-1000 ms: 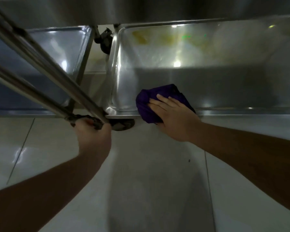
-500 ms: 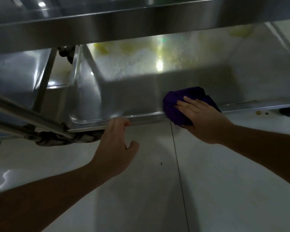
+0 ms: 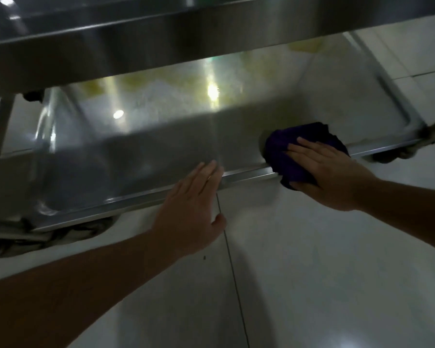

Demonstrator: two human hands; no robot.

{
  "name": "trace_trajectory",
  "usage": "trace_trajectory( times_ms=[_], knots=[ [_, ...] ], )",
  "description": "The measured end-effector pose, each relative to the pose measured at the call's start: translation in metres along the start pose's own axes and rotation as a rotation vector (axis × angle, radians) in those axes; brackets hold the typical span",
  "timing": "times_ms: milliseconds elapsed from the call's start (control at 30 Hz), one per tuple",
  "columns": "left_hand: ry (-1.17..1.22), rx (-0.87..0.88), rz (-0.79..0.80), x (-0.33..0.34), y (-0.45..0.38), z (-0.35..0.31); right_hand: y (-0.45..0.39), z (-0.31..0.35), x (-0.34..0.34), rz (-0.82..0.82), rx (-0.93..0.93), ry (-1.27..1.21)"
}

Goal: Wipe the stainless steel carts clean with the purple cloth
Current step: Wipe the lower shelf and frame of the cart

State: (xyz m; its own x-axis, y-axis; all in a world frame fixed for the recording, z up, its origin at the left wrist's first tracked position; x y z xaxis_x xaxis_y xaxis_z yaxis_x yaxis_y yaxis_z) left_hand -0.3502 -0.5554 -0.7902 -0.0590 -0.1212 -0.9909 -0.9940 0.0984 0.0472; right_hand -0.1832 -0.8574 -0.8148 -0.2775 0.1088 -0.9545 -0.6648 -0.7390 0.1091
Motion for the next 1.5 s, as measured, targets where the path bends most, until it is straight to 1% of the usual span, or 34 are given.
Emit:
trace_trajectory(
  times_ms=[167,367,467,533,700,867,933,1067,1167,1233,1333,1433,1467,1500],
  knots=[
    [-0.044,0.081,-0.028,0.014,-0.064,-0.057,0.016,-0.027,-0.008,-0.020,0.063,-0.031],
    [-0.108,0.178,-0.046,0.033,-0.101,-0.115,0.034,-0.068,-0.011,-0.067,0.206,-0.058],
    [-0.143,0.143,-0.028,0.040,-0.115,-0.119,0.042,-0.088,-0.012,-0.073,0.263,-0.047],
    [-0.161,0.110,-0.005,0.043,-0.121,-0.117,0.045,-0.101,-0.015,-0.091,0.350,-0.062],
    [-0.194,0.116,0.014,0.045,-0.122,-0.116,0.044,-0.125,-0.026,-0.112,0.547,-0.147],
    [-0.199,0.120,0.027,0.044,-0.123,-0.115,-0.001,-0.131,-0.036,-0.133,0.797,-0.212],
    [-0.199,0.118,0.012,0.045,-0.122,-0.115,-0.021,-0.137,-0.038,-0.178,0.830,-0.192],
    [-0.205,0.133,-0.009,0.046,-0.117,-0.113,-0.062,-0.163,-0.058,-0.280,0.780,-0.183],
    [-0.198,0.130,-0.028,0.046,-0.116,-0.111,-0.092,-0.177,-0.072,-0.300,0.689,-0.155],
    [-0.203,0.128,-0.036,0.048,-0.118,-0.113,-0.109,-0.170,-0.074,-0.251,0.618,-0.167],
    [-0.207,0.126,-0.067,0.051,-0.119,-0.114,-0.112,-0.125,-0.069,-0.120,0.443,-0.183],
    [-0.233,0.135,-0.085,0.055,-0.117,-0.113,-0.071,-0.072,-0.043,-0.038,0.185,-0.159],
    [-0.246,0.137,-0.083,0.056,-0.117,-0.112,-0.054,-0.066,-0.036,-0.013,0.111,-0.160],
    [-0.250,0.137,-0.087,0.057,-0.116,-0.111,-0.043,-0.071,-0.034,-0.002,0.085,-0.150]
  ],
)
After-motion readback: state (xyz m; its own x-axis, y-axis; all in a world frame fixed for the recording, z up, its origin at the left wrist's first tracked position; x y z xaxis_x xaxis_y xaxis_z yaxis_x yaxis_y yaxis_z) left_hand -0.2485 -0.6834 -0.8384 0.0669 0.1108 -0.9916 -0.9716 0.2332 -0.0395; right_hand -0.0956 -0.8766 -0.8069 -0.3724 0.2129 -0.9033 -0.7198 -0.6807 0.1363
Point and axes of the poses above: each hand's wrist, its own y-axis away from the middle knuckle, its own x-axis out of the palm, z = x × y, the point moved 1 cm from there along -y, towards the middle knuckle, and after that the axes turned 9 degrees about -y, right-handed, at the moved point
